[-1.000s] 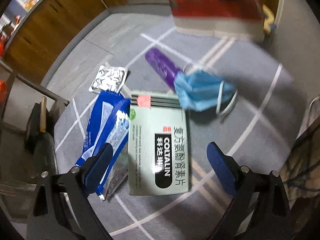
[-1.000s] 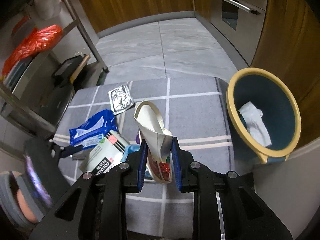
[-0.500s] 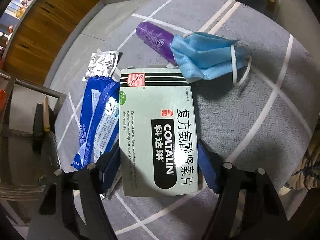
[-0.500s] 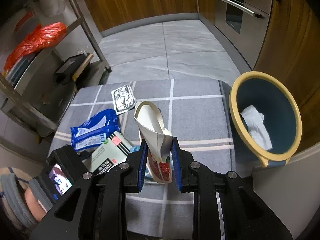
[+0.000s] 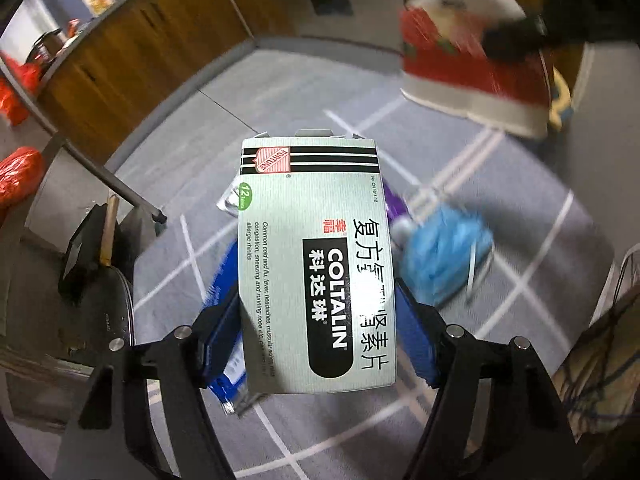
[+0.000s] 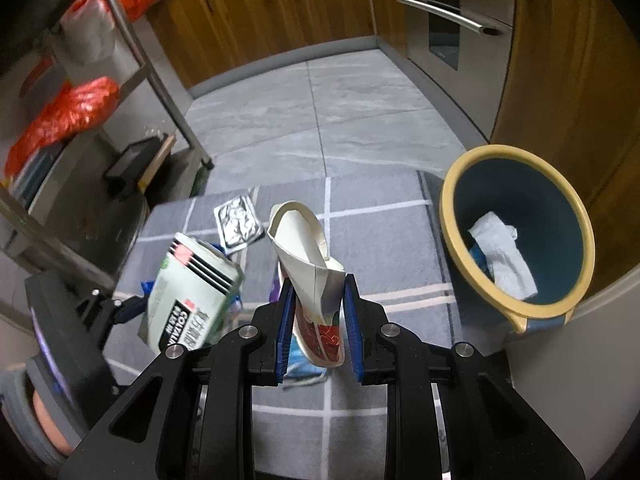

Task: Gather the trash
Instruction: 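Carry the paper cup and COLTALIN box over the teal bin with both grippers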

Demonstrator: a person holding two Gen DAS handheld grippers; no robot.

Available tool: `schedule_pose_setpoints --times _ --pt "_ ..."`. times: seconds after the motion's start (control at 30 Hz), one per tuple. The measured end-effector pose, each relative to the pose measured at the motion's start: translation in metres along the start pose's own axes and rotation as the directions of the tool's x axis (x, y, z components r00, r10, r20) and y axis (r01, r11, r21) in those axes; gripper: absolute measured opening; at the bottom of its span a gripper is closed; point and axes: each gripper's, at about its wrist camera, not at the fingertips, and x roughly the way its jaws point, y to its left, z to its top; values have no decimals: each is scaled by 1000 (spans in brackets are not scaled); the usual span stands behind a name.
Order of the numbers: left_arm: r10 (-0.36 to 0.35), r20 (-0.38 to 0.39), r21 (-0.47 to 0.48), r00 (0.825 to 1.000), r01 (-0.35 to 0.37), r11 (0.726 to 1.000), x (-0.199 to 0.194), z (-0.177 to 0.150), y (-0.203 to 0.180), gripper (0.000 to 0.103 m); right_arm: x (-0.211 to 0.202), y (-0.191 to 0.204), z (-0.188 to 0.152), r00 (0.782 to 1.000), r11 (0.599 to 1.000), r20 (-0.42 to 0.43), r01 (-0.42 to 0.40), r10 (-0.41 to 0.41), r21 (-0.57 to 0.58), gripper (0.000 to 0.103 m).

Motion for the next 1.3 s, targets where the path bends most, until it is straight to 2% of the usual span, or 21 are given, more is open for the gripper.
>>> schedule_pose_setpoints --times 0.23,0.33,0.43,0.57,0.73,1.0,1.13,1.3 --pt "-49 54 -111 997 54 992 -12 16 24 71 -12 -15 10 998 998 55 3 -6 57 25" --pt "-49 76 -125 996 58 990 -14 21 30 71 -14 -21 14 997 997 69 16 -21 70 25" --pt "-69 67 -166 995 80 983 -11 28 39 71 -15 -30 20 996 995 82 25 -33 95 25" --pt "-105 88 -175 990 120 977 -15 43 41 71 -17 -45 31 990 989 114 71 -86 129 25" --pt "-152 140 -189 978 177 966 -17 80 43 71 -12 -79 47 980 969 133 119 -151 218 25" --pt "-224 171 -105 960 244 964 -13 136 12 71 -9 -126 61 974 929 146 113 -174 353 25" --pt "-285 162 -68 945 299 952 -4 157 -11 71 -10 -153 68 961 901 150 155 -233 405 25" --pt "-321 133 16 938 322 947 8 178 -45 71 1 -179 72 957 878 117 190 -266 439 25"
